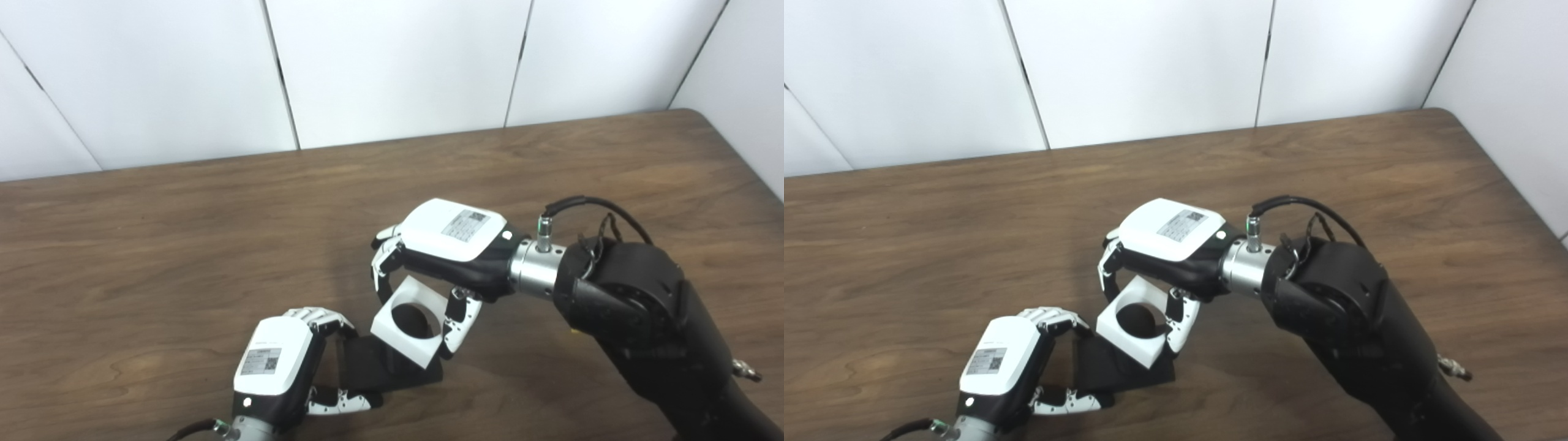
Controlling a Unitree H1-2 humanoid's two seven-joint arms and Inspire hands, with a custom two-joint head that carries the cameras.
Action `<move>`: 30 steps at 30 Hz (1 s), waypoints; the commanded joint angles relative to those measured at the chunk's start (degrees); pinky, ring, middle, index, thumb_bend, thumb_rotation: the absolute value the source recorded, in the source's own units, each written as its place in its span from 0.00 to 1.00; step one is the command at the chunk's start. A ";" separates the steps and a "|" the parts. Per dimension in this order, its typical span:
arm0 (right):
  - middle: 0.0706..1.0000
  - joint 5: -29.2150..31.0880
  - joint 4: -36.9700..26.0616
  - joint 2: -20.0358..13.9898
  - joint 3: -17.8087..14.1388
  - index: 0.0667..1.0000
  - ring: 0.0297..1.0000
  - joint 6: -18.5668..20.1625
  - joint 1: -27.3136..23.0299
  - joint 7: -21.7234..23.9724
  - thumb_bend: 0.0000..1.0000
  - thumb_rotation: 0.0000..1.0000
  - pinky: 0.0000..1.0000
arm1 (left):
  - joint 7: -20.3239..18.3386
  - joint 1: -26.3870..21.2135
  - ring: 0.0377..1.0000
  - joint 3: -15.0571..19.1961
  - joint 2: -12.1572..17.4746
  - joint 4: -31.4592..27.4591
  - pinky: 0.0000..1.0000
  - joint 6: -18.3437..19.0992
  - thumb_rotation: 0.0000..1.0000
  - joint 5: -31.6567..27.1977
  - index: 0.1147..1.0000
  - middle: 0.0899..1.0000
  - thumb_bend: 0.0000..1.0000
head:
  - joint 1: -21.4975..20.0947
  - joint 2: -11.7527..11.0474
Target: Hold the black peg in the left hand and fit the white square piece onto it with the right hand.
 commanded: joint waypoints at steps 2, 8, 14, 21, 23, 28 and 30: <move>0.73 -0.62 -0.08 0.74 -0.17 0.45 0.87 -1.55 -0.79 -2.23 0.52 0.13 0.85 | -1.37 0.08 0.74 -1.12 -0.46 0.25 0.76 -0.17 0.05 0.82 0.42 0.67 0.52 | 0.12 0.06; 0.73 -1.03 0.89 1.36 0.11 0.45 0.86 -2.76 -0.02 -3.40 0.52 0.13 0.85 | -1.47 0.08 0.74 -1.24 -0.68 0.25 0.76 -0.24 0.05 1.00 0.42 0.67 0.52 | 0.35 0.15; 0.74 -1.29 1.52 1.63 0.39 0.45 0.87 -3.20 0.11 -3.67 0.52 0.13 0.85 | -1.88 0.00 0.75 -1.32 -0.88 0.08 0.76 -0.16 0.05 1.31 0.42 0.67 0.52 | 0.63 0.36; 0.73 -0.90 1.64 1.81 0.62 0.45 0.86 -3.34 0.13 -3.84 0.52 0.13 0.84 | -2.00 -0.10 0.75 -1.47 -1.22 -0.01 0.76 -0.05 0.05 1.69 0.42 0.67 0.52 | 0.91 0.55; 0.73 -0.91 1.71 1.78 0.84 0.45 0.86 -3.41 0.04 -3.64 0.52 0.13 0.84 | -2.04 -0.13 0.75 -1.51 -1.35 -0.01 0.76 0.01 0.05 1.85 0.42 0.67 0.52 | 1.02 0.66; 0.74 -1.75 1.52 1.51 1.26 0.45 0.86 -2.88 -0.38 -2.33 0.52 0.14 0.84 | -2.04 -0.29 0.75 -1.53 -1.64 0.14 0.77 0.10 0.05 2.10 0.42 0.67 0.52 | 1.14 0.78; 0.75 -2.59 1.30 1.23 1.58 0.45 0.88 -2.39 -0.78 -0.76 0.53 0.14 0.86 | -1.97 -0.35 0.75 -1.52 -1.72 0.24 0.77 0.09 0.05 2.15 0.42 0.67 0.52 | 1.18 0.73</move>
